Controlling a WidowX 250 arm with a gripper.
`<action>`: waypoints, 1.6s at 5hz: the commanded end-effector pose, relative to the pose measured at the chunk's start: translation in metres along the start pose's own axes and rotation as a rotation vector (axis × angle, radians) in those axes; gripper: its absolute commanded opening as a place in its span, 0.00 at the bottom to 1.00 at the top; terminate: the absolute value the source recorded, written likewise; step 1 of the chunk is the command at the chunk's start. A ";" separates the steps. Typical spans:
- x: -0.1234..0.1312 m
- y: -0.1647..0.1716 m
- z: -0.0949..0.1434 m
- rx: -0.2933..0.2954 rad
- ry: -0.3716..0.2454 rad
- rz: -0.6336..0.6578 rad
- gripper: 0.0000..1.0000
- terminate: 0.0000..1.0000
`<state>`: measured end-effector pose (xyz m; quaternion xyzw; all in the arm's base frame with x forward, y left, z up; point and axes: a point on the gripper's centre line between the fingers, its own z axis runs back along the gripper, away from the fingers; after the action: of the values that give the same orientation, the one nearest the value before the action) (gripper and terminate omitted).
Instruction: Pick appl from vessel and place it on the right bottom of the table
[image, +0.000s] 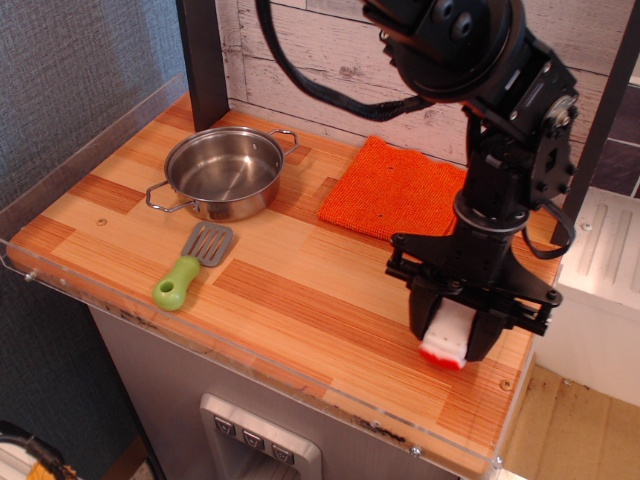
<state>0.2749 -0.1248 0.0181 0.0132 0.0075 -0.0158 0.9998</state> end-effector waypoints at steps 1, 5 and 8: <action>-0.002 0.000 0.021 -0.032 -0.028 -0.028 1.00 0.00; -0.005 0.128 0.114 -0.084 -0.224 0.011 1.00 0.00; 0.015 0.150 0.098 0.001 -0.164 -0.093 1.00 0.00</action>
<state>0.2967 0.0186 0.1032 0.0086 -0.0492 -0.0595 0.9970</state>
